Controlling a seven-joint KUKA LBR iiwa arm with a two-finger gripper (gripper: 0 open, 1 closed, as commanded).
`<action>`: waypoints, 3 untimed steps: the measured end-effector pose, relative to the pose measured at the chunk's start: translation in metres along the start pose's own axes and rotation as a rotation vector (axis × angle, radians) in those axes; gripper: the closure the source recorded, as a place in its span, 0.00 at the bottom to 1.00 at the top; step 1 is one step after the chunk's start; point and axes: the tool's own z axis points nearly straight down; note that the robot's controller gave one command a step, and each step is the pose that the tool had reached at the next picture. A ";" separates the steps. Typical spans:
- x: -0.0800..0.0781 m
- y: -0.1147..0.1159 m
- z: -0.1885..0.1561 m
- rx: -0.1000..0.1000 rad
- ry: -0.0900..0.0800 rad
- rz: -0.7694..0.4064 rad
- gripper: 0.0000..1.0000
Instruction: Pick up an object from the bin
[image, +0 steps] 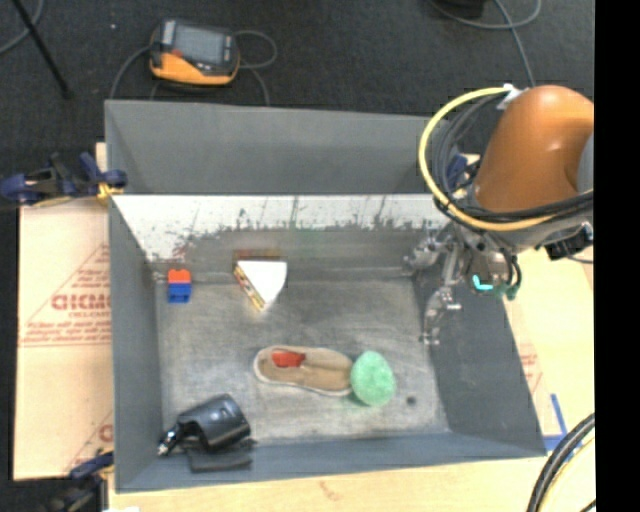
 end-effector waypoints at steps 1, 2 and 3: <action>-0.001 0.000 -0.004 0.001 -0.007 -0.002 0.00; -0.017 0.002 0.041 0.003 -0.016 -0.046 0.00; 0.001 0.021 0.095 0.001 -0.006 -0.235 0.00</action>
Offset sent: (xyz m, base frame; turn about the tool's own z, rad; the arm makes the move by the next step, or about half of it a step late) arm 0.0463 0.0072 -0.1629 -0.1538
